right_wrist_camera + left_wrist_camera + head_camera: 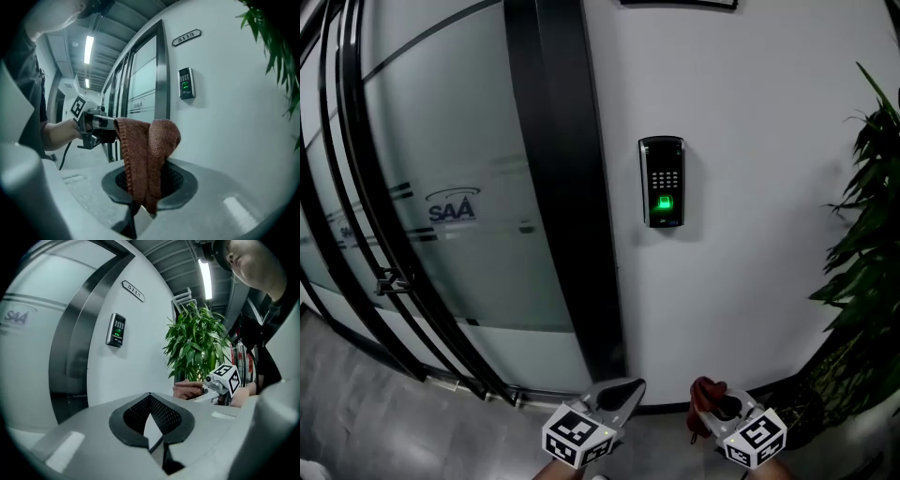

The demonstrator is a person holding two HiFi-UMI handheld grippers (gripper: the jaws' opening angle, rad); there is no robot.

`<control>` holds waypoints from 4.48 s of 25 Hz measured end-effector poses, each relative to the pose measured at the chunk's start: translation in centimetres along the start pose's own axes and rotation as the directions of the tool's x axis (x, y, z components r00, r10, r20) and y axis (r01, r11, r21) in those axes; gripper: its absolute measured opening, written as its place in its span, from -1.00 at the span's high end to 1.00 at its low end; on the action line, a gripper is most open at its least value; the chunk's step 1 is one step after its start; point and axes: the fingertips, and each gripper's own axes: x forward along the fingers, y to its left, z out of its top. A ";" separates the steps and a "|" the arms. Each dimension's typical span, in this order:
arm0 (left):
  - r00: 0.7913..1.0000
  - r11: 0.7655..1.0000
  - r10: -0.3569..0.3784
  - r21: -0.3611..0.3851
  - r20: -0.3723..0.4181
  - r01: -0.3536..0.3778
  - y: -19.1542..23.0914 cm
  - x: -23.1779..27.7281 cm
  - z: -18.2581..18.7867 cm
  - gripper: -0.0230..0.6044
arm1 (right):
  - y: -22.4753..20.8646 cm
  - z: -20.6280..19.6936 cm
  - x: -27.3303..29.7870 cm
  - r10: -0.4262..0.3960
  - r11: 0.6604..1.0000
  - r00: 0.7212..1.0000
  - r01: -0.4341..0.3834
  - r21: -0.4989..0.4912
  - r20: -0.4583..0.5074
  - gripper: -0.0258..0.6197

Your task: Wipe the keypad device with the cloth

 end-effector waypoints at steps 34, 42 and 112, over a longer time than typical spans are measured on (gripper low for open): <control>0.995 0.995 -0.095 0.013 0.033 0.095 7.4 4.9 1.0 0.87 | -13.5 40.4 14.4 -0.464 -0.121 0.768 0.439 -0.890 0.442 0.75; 0.998 0.998 -0.055 0.011 0.030 0.055 9.0 4.5 0.8 0.87 | -15.9 44.2 15.7 -0.523 -0.154 0.719 0.448 -0.881 0.457 0.75; 0.998 0.997 -0.057 -0.046 0.020 0.058 8.9 3.6 0.1 0.87 | -15.6 29.1 18.0 -0.559 -0.012 0.766 0.374 -0.927 0.316 0.75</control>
